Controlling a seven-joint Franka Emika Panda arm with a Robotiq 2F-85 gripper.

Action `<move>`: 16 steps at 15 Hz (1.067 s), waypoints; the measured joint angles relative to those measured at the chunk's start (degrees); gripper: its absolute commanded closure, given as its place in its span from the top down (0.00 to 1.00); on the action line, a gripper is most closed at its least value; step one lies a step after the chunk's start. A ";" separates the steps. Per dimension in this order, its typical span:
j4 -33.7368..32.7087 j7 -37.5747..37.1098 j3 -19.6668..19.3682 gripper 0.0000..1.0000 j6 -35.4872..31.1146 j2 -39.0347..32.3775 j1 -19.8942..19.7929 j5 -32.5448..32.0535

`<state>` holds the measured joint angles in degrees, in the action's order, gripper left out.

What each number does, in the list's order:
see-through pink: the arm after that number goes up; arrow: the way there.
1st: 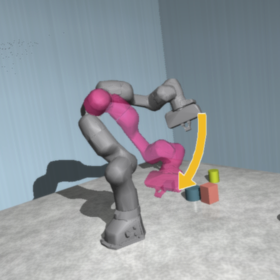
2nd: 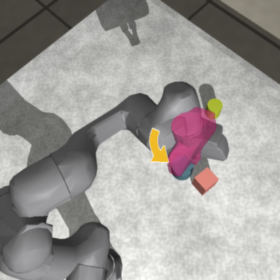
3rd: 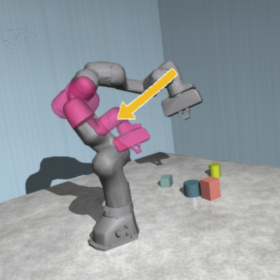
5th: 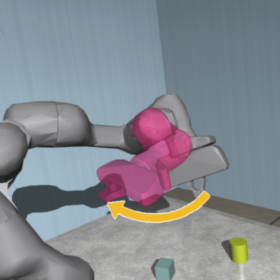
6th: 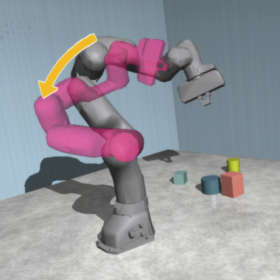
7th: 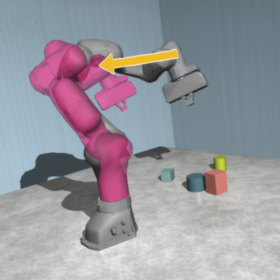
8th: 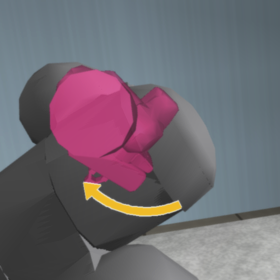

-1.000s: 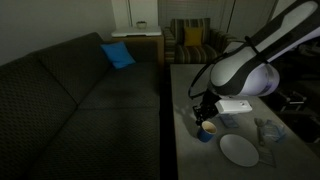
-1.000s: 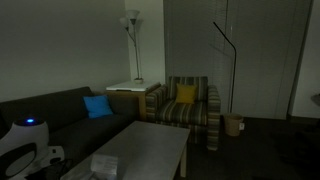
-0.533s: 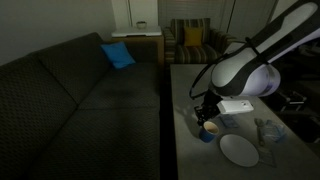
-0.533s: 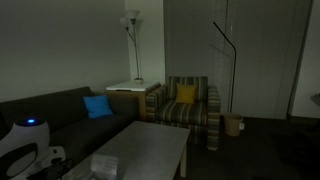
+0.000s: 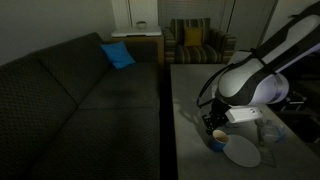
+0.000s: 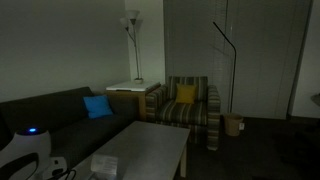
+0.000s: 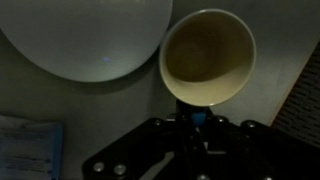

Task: Move mug from the white plate to the table

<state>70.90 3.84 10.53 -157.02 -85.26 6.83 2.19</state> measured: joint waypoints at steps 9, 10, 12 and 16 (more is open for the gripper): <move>1.07 -0.08 -0.54 0.03 6.17 0.21 0.86 -0.16; 1.08 -0.27 -1.03 0.03 6.79 0.30 1.42 -0.19; 1.09 -1.44 -2.46 0.03 7.26 0.56 3.06 -0.39; 1.11 -5.33 -5.72 0.03 7.13 0.95 6.89 -0.71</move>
<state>72.01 -1.49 4.81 -149.90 -84.31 13.72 1.48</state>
